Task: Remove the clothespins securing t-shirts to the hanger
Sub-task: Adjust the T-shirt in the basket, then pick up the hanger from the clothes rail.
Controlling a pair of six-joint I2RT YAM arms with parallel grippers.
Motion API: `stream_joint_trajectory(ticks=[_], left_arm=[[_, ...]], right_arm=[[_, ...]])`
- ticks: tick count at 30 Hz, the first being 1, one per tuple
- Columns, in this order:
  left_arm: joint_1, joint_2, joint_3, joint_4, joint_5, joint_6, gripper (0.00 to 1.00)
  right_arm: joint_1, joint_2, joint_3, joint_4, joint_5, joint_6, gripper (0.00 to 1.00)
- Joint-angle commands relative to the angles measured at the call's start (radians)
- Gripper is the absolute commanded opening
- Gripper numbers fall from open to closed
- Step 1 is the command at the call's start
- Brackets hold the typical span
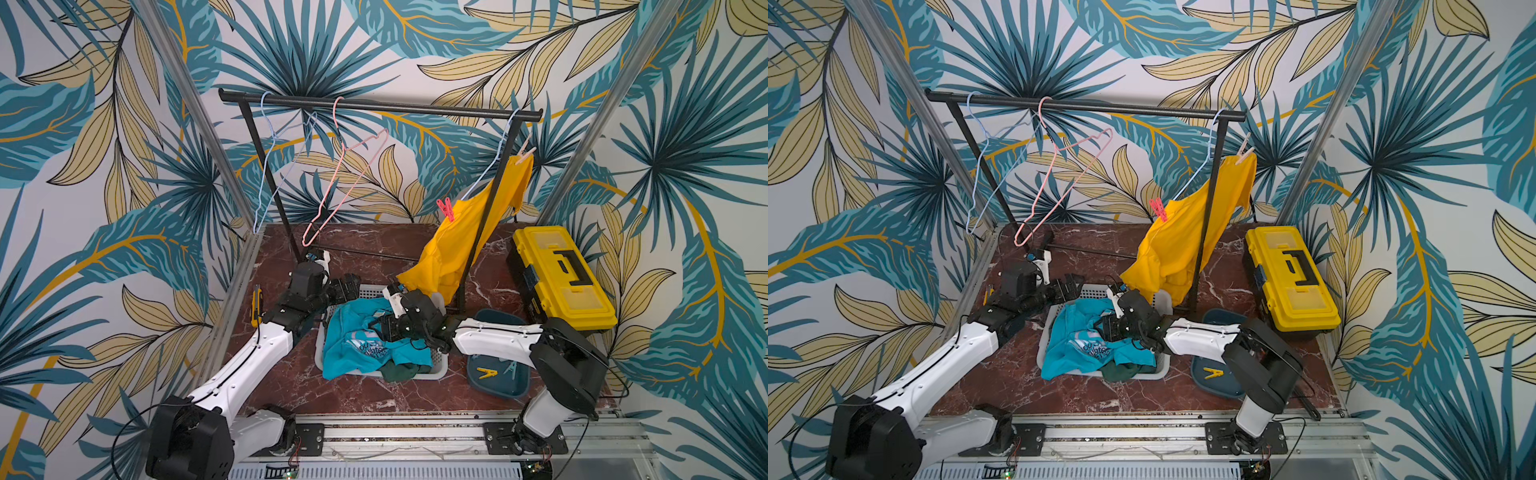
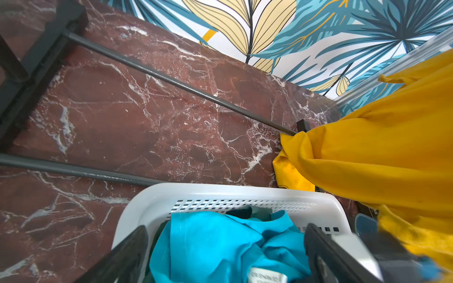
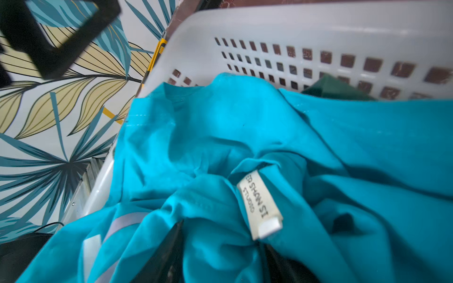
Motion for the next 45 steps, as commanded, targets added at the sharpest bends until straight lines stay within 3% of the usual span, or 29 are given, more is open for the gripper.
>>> stream_joint_trajectory(ticks=[1,7,10,12,19,23,27,37,45], left_arm=[[0.004,-0.031,0.026,-0.002,-0.021,0.037,1.0],[0.006,-0.025,0.08,-0.06,0.026,0.066,1.0],[0.006,-0.006,0.112,-0.071,0.124,0.119,1.0],[0.006,-0.008,0.129,-0.088,0.129,0.105,1.0],[-0.011,-0.048,0.169,-0.094,0.138,0.088,1.0],[-0.153,-0.043,0.232,-0.182,0.01,0.179,1.0],[-0.247,-0.007,0.29,-0.195,-0.068,0.156,1.0],[-0.384,0.071,0.475,-0.205,-0.077,0.2,1.0],[-0.407,0.143,0.645,-0.241,-0.072,0.261,0.99]], right_arm=[[0.0,0.067,0.006,0.036,-0.05,-0.042,0.55],[0.002,-0.015,0.007,0.004,-0.036,-0.079,0.71],[0.009,-0.134,0.006,-0.058,0.006,-0.118,0.89],[0.015,-0.221,-0.014,-0.073,0.034,-0.136,0.99],[0.022,-0.486,-0.131,-0.068,0.039,-0.103,0.99],[0.023,-0.657,-0.185,-0.116,0.079,-0.102,0.99],[0.023,-0.803,-0.2,-0.217,0.129,-0.136,0.99],[0.022,-1.173,-0.274,-0.466,0.396,-0.14,1.0],[0.022,-1.372,-0.276,-0.661,0.595,-0.176,0.99]])
